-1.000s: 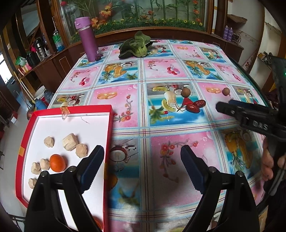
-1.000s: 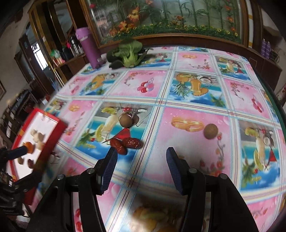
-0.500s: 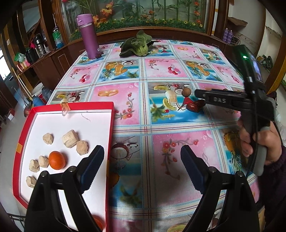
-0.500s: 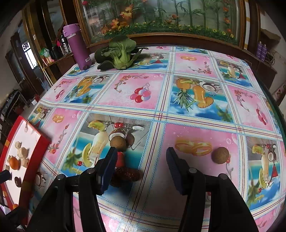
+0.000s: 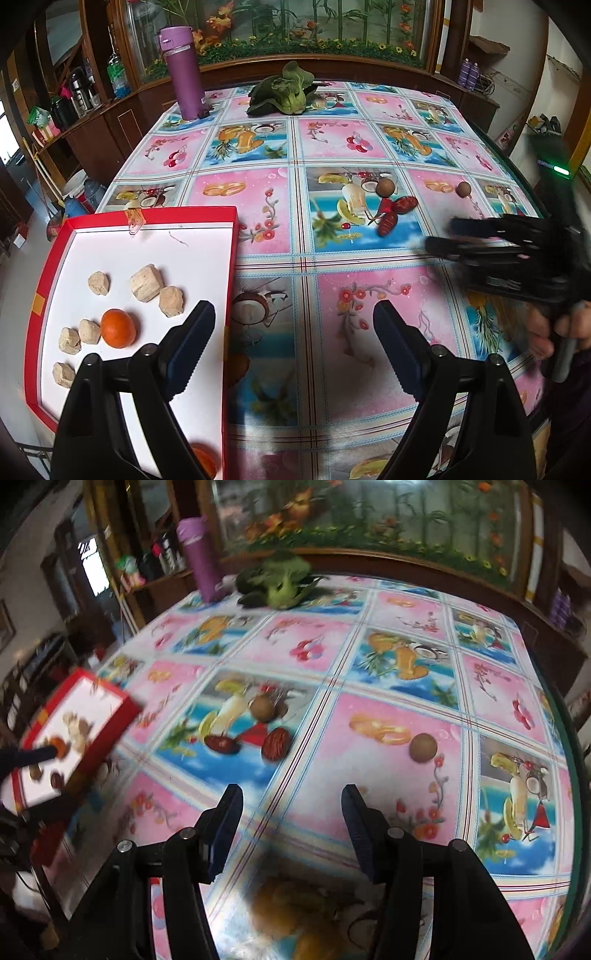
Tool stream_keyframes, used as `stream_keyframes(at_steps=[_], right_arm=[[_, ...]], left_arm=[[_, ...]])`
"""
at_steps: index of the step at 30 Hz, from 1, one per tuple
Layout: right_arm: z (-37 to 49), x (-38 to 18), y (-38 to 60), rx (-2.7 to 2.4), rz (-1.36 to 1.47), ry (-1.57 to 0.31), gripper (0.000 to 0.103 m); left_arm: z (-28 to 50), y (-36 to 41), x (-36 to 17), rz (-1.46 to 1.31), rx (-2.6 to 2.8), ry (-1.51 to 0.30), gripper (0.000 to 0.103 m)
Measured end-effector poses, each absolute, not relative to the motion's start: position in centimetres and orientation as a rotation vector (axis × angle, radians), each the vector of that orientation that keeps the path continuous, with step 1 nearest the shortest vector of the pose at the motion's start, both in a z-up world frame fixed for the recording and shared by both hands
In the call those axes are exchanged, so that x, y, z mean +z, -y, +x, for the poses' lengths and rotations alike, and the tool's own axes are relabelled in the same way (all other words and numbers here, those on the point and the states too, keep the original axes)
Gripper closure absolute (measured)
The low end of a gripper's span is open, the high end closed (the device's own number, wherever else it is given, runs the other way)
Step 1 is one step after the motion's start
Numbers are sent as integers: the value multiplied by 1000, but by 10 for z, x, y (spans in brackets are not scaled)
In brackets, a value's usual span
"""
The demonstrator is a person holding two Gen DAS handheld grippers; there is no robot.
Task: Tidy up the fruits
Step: 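Grasp a red date with the right tool while the left tool grasps another red date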
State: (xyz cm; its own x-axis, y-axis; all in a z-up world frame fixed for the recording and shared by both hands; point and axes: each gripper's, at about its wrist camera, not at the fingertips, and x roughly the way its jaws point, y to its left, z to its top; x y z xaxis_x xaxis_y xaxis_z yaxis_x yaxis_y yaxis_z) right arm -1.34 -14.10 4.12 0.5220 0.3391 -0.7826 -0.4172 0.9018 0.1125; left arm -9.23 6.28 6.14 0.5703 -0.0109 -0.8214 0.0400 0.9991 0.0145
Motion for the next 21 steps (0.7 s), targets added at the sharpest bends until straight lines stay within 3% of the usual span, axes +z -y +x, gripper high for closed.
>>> stream_keyframes(at_steps=[4, 6, 8, 17, 21], right_arm=[[0, 37, 121, 420, -128, -889, 48], [11, 29, 112, 414, -115, -913, 56], [19, 23, 105, 396, -132, -934, 71], [26, 17, 102, 415, -140, -921, 72], [25, 16, 103, 424, -171, -914, 78]], left_arm=[[-91, -61, 59, 32, -31, -973, 15], [-90, -59, 59, 35, -33, -976, 15], [-90, -57, 60, 38, -38, -972, 15], [-71, -48, 67, 80, -69, -968, 15], [-59, -42, 67, 100, -64, -965, 15]])
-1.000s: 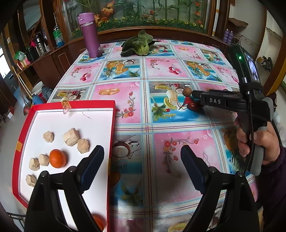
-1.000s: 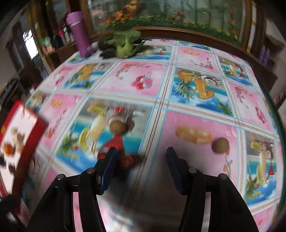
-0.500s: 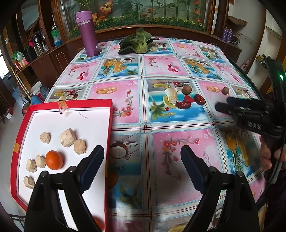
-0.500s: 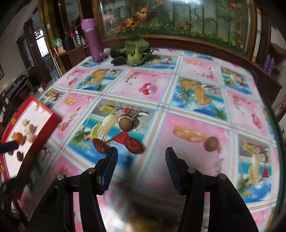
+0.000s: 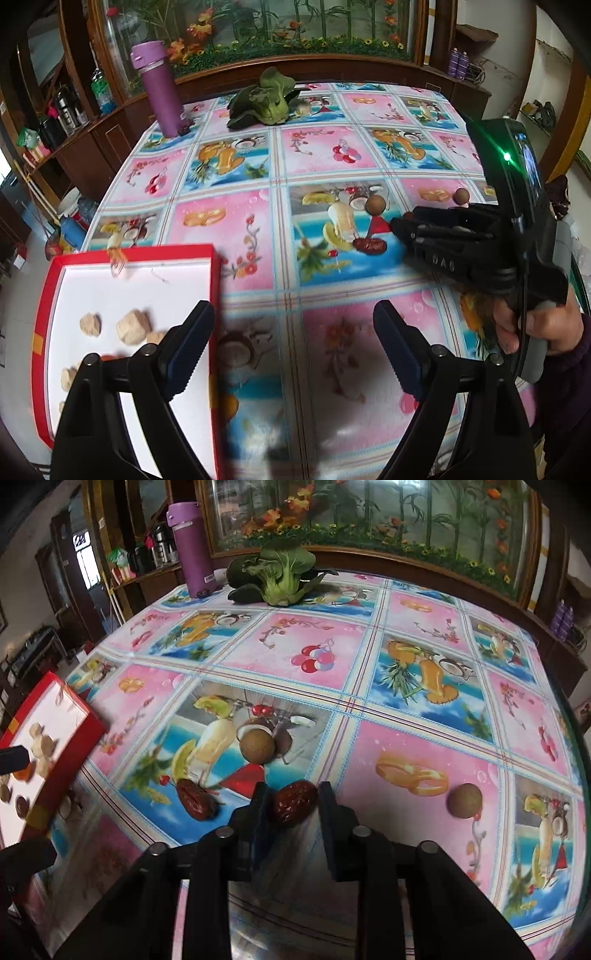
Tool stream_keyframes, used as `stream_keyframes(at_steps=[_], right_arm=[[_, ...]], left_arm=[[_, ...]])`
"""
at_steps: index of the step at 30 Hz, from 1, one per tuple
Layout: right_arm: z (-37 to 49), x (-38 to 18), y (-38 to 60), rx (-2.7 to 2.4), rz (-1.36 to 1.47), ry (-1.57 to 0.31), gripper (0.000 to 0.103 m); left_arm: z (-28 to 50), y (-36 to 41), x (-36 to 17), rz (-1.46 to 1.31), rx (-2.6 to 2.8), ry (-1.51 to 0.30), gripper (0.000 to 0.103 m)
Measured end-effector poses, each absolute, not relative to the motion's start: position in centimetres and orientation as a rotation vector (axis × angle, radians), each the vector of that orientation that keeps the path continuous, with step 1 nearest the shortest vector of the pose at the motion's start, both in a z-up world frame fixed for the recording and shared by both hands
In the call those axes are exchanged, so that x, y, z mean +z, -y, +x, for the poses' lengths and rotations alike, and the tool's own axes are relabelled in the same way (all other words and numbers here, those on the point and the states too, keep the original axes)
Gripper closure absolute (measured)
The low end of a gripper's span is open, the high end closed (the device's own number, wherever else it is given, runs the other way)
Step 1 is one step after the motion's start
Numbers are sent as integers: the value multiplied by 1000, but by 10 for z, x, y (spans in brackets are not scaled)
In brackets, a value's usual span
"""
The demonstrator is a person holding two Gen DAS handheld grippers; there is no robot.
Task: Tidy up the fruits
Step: 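Grasp a red date with the right tool while the left tool grasps another red date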
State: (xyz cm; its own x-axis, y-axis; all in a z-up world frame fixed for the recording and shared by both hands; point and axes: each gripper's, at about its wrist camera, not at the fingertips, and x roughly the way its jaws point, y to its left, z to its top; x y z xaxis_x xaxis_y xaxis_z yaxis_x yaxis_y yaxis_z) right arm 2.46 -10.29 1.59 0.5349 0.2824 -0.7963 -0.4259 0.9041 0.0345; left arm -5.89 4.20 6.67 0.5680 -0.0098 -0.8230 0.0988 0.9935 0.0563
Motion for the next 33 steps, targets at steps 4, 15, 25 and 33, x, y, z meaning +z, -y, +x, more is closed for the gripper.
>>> stream_keyframes(at_steps=[4, 15, 25, 33], right_arm=[[22, 17, 113, 433, -159, -941, 78], [28, 19, 132, 403, -53, -1016, 77], [31, 20, 147, 416, 34, -1055, 77], [32, 20, 152, 410, 51, -1075, 77]], left_arm=[[-51, -37, 62, 75, -75, -994, 15], [-23, -17, 43, -42, -82, -1029, 15], [3, -7, 27, -145, -23, -1017, 17], [10, 1, 17, -118, -32, -1025, 24]])
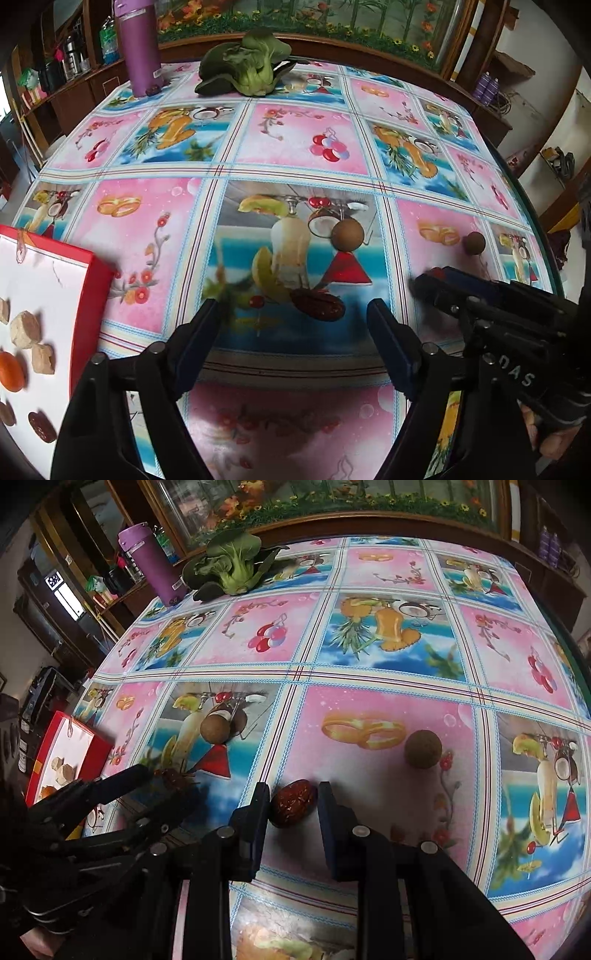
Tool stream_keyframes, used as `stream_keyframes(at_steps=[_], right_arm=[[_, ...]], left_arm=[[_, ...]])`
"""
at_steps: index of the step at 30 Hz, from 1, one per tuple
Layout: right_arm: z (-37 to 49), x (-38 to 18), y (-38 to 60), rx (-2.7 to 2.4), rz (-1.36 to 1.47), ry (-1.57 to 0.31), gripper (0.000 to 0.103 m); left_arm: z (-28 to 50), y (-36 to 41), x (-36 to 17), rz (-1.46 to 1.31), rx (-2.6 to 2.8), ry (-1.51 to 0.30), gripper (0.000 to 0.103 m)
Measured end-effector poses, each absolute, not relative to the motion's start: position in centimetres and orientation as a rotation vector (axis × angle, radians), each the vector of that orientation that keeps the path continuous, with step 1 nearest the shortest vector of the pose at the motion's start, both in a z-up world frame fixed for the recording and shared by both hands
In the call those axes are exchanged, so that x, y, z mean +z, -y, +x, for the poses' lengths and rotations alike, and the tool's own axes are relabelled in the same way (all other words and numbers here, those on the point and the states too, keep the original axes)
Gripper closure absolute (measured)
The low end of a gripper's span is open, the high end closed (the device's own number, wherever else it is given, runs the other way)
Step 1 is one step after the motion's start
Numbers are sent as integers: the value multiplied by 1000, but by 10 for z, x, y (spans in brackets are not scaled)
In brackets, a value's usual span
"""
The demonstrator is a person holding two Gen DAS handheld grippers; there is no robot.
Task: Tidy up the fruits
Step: 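Grasp a red date with the right tool while the left tool grasps another red date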
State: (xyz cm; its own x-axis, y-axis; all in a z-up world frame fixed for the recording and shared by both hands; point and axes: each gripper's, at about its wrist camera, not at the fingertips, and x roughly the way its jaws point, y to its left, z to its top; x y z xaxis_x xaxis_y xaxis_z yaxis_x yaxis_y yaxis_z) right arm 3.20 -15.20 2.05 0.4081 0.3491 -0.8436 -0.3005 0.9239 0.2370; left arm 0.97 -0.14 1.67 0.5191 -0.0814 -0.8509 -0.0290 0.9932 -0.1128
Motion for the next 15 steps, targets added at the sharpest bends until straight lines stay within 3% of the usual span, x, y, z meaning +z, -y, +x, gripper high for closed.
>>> stream_keyframes(at_steps=[4, 10, 15], right_arm=[[32, 20, 152, 408, 49, -1076, 77], [31, 20, 151, 401, 44, -1074, 77], [31, 20, 150, 396, 41, -1072, 77]], left_arm=[[12, 5, 12, -82, -40, -1022, 43], [6, 4, 11, -11, -86, -993, 63], [-2, -4, 11, 11, -110, -990, 74]])
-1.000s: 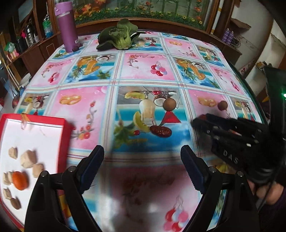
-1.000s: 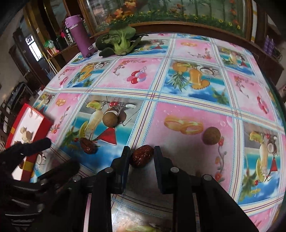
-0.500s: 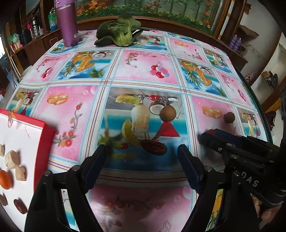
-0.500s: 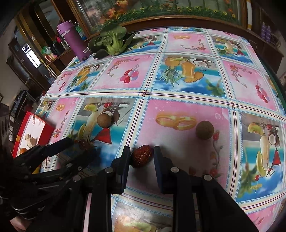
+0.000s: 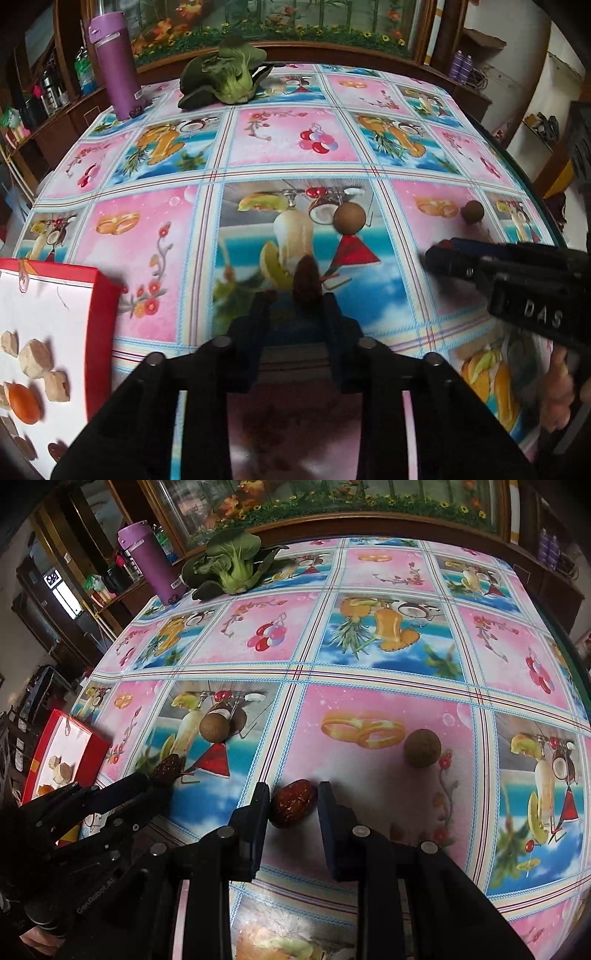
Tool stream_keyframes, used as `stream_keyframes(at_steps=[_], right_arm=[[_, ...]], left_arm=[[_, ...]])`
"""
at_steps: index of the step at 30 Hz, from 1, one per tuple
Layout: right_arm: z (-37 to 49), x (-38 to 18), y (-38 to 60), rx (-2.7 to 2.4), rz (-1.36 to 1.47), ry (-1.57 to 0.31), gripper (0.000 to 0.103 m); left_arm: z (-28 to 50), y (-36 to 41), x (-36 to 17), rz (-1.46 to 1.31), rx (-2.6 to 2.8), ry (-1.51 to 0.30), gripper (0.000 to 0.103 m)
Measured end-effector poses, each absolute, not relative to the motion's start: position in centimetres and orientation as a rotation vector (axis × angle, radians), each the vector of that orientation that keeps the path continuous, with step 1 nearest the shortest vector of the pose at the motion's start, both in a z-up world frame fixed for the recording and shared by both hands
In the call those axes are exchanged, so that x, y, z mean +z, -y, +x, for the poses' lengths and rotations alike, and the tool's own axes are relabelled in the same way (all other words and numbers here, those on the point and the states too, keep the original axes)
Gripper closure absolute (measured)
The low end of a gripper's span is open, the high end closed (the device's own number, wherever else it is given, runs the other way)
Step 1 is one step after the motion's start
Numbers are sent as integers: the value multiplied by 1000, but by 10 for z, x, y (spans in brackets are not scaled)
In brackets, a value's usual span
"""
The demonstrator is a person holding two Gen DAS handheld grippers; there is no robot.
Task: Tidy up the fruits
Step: 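Grasp a red date with the right tool while the left tool grasps another red date, then lift both held red dates off the tablecloth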
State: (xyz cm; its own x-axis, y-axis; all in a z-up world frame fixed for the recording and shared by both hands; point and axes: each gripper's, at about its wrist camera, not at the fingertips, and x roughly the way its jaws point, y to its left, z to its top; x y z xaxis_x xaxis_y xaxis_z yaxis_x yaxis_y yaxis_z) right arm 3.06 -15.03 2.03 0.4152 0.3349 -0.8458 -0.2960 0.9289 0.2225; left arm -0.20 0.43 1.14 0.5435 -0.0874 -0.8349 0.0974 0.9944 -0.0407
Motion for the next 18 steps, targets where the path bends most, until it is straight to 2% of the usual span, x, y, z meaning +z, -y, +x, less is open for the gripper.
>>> stream_keyframes(at_steps=[18], right_arm=[[29, 20, 145, 391, -1, -1065, 77]], left_arm=[[9, 7, 12, 85, -161, -994, 72]])
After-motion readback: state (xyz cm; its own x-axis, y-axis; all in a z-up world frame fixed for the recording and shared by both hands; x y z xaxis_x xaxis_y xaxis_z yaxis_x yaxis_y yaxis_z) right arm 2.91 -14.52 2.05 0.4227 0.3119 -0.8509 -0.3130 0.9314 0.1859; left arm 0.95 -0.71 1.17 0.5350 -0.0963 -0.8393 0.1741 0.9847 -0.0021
